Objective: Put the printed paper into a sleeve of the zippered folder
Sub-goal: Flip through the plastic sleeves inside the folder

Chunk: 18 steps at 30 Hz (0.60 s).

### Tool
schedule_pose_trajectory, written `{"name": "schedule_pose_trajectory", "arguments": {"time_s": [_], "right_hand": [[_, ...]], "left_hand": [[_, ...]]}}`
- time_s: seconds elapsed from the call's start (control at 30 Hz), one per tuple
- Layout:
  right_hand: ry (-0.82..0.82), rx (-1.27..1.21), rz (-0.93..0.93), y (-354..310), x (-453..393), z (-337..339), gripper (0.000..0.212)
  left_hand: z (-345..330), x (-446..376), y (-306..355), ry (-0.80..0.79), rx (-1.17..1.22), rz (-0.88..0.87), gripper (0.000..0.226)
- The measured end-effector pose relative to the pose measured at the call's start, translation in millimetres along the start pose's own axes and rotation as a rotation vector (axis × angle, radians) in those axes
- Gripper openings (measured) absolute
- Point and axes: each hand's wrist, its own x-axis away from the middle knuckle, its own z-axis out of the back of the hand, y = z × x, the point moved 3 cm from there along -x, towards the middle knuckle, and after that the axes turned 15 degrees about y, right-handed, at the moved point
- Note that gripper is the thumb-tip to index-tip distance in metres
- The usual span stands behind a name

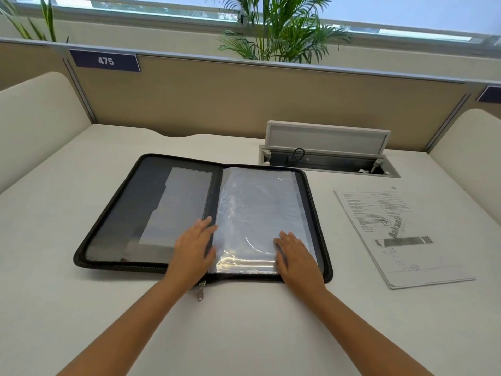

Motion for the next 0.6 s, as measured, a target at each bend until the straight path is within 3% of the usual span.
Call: {"name": "schedule_pose_trajectory", "arguments": {"time_s": [0.2, 0.43, 0.6], "right_hand": [[0.010, 0.015, -0.001, 19.7, 9.8, 17.9, 0.040], [0.012, 0.027, -0.008, 39.3, 30.5, 39.5, 0.040], [0.011, 0.023, -0.141, 29.7, 34.3, 43.3, 0.041]], "left_hand": [[-28.1, 7.1, 9.3, -0.190, -0.025, -0.090, 0.053], [-44.9, 18.8, 21.9, -0.234, -0.035, -0.149, 0.053], [-50.8, 28.4, 26.5, -0.195, -0.057, -0.141, 0.053]]}}
